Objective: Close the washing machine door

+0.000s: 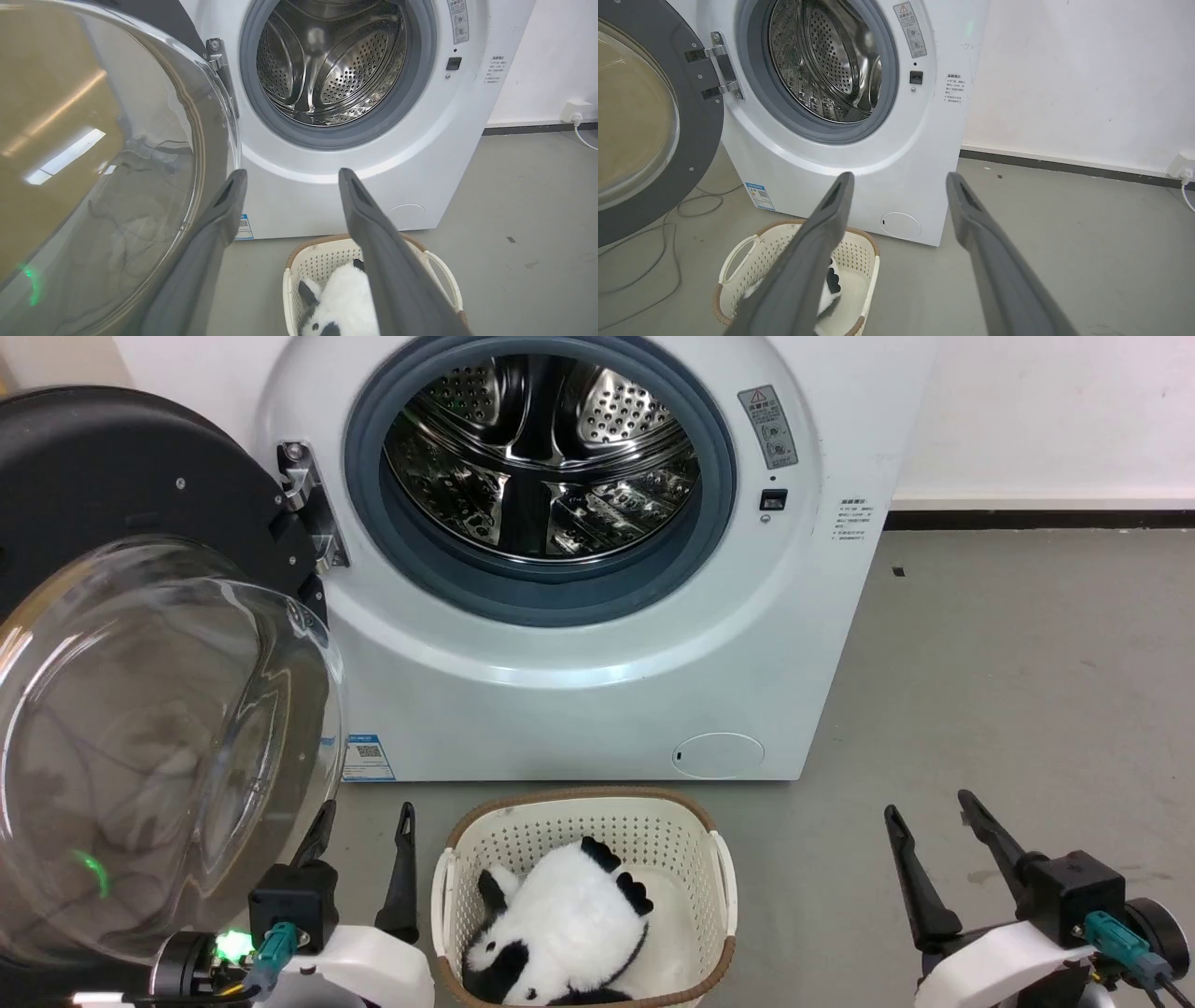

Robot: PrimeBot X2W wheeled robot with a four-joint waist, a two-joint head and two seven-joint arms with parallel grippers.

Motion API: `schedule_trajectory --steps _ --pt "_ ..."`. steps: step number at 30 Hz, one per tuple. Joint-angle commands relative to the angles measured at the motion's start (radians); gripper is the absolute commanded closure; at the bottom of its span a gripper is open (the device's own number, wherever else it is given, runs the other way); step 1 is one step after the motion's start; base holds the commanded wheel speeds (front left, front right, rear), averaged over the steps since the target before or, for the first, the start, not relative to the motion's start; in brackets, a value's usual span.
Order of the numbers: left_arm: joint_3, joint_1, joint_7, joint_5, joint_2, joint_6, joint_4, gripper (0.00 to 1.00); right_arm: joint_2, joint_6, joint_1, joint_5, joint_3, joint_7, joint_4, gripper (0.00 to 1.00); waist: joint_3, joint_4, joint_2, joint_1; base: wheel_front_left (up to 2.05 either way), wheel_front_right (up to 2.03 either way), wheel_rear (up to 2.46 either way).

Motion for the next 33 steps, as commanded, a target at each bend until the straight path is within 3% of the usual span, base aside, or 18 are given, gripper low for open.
schedule_trajectory --steps 1,14,33 --pt "-0.003 0.003 -0.009 -0.008 0.000 0.006 0.003 0.00 0.000 0.000 0.013 0.013 -0.002 -0.009 -0.002 0.00 0.000 0.002 0.0000 0.0000 0.00 0.00 0.00" --pt "-0.004 0.004 -0.034 -0.014 0.001 0.010 0.001 0.00 0.001 0.000 0.030 0.040 0.006 -0.034 -0.014 0.00 0.000 0.049 0.0000 0.0000 0.00 0.00 0.00" --pt "0.007 0.021 -0.073 -0.023 0.001 0.020 -0.012 0.00 -0.010 0.000 0.053 0.079 0.025 -0.074 -0.006 0.00 -0.002 0.196 0.0000 0.0000 0.00 0.00 0.00"
